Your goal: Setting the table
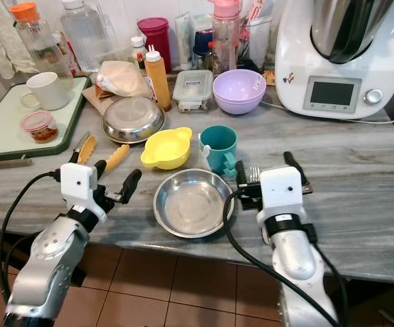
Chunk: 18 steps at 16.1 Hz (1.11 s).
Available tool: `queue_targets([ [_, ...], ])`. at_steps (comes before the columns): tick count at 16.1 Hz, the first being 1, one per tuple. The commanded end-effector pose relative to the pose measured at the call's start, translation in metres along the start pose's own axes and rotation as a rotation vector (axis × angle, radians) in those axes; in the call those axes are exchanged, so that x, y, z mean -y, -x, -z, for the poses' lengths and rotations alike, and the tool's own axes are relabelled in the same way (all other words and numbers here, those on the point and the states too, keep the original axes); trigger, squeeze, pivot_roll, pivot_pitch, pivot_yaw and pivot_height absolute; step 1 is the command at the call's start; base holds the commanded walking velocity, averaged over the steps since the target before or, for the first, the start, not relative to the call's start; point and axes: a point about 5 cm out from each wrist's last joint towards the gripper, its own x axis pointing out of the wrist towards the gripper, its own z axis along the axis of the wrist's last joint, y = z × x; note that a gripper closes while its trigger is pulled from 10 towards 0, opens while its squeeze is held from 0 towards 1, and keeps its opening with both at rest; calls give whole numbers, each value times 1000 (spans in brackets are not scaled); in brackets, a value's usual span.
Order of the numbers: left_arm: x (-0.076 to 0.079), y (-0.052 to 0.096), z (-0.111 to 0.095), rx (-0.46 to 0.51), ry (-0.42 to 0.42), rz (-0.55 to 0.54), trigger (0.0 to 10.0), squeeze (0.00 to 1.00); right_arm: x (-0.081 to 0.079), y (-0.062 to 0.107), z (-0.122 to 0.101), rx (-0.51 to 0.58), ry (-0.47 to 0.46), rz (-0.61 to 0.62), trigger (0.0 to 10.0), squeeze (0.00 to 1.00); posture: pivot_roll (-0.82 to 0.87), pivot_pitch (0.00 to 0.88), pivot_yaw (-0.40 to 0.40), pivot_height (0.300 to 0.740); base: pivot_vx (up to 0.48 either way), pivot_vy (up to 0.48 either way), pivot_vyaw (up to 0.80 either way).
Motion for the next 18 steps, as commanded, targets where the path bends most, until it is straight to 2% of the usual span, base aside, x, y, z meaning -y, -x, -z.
queue_targets([
  [1, -2, -2, 0, 4, -12, -18, 10000, 0, -4, -2, -5, 22, 8, -25, 10000, 86, -161, 17, 87, 740, 0, 0, 0],
  [7, 4, -4, 4, 5, -6, -27, 10000, 0, -14, -2, -3, 9, -22, -71, 10000, 94, -164, 11, 92, 740, 0, 0, 800],
  [12, -8, -7, 3, 12, -44, -140, 10000, 0, -17, -5, -6, 30, 17, -92, 10000, 86, -162, 7, 96, 740, 0, 0, 800],
  [13, -13, -6, 4, 1, -56, -191, 10000, 0, -17, -7, -6, 35, 24, -93, 10000, 71, -162, 7, 96, 740, 0, 0, 800],
  [14, -15, -6, 5, 1, -64, -211, 10000, 0, -18, -8, -6, 37, 23, -96, 10000, 0, -157, 5, 98, 740, 0, 0, 800],
  [18, -26, -3, 9, -5, -136, -269, 10000, 0, -22, -9, -4, 34, 14, -113, 10000, 0, -157, 5, 98, 740, 0, 0, 800],
])
